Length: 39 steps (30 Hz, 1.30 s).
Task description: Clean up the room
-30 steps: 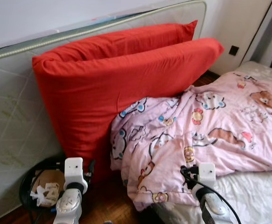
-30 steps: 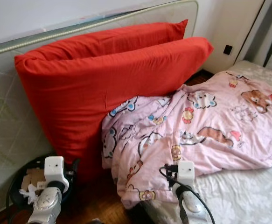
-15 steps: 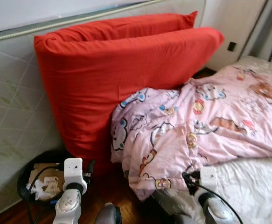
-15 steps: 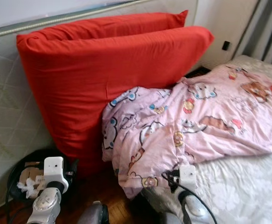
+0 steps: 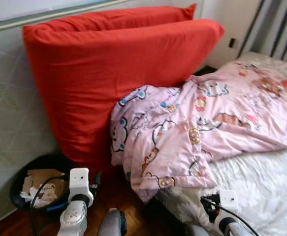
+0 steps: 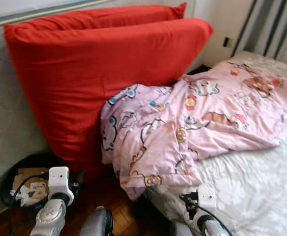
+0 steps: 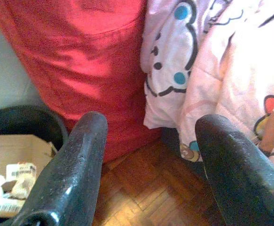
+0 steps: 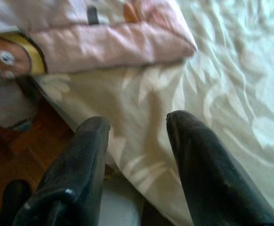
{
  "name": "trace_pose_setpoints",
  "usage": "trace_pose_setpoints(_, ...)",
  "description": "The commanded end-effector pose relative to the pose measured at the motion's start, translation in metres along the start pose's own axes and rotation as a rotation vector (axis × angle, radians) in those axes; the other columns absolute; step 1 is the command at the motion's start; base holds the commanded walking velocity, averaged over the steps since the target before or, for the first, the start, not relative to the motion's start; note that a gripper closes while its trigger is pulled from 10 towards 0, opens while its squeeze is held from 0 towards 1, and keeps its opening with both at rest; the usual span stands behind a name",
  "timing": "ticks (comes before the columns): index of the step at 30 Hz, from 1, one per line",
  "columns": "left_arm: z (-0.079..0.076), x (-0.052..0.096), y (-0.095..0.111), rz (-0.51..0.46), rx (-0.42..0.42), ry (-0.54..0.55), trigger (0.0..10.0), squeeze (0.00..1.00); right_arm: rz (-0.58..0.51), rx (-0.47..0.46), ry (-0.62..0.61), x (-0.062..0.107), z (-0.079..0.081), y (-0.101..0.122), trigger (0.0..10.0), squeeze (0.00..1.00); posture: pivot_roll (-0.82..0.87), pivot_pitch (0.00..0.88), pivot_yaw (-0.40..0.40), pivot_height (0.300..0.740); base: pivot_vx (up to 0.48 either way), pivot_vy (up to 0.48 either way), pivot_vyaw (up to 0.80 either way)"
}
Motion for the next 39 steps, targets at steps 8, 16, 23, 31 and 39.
trace_pose_setpoints(8,0.002,-0.001,0.000,0.008,0.002,-0.002,10.0,0.00,0.000,-0.033,-0.012,0.000,-0.002,0.001,10.0,0.00,0.03,0.078,0.019,0.636,0.239,0.000,0.00)
trace_pose_setpoints(16,0.002,-0.002,0.001,0.006,0.002,-0.003,10.0,0.00,-0.011,-0.039,0.004,-0.002,0.000,0.004,10.0,0.00,0.03,0.079,0.022,0.636,0.299,0.000,0.00)
trace_pose_setpoints(23,0.000,-0.002,0.004,-0.015,0.008,-0.010,10.0,0.00,-0.011,-0.028,0.019,-0.005,0.012,0.006,10.0,0.00,0.03,0.084,0.022,0.636,0.216,0.000,0.00)
trace_pose_setpoints(31,-0.001,-0.001,0.004,-0.021,0.010,-0.025,10.0,0.00,-0.011,-0.015,0.015,-0.012,0.017,0.019,10.0,0.00,0.03,0.096,0.015,0.636,0.000,0.000,0.00)
trace_pose_setpoints(39,-0.004,0.002,0.005,-0.046,0.027,-0.032,10.0,0.00,-0.049,0.021,-0.007,-0.024,0.018,0.054,10.0,1.00,0.05,0.135,0.008,0.636,0.000,0.000,0.00)
Point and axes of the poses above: a point about 5 cm out from each wrist's last joint towards the gripper, its own x axis pointing back from the gripper into the wrist, its own y axis along the axis of the wrist's last joint, z = x × y, the point moved 1 cm from there along -x, pointing out of the wrist towards the gripper, and after that the axes turned 3 degrees about -x, right-handed, at the moved point
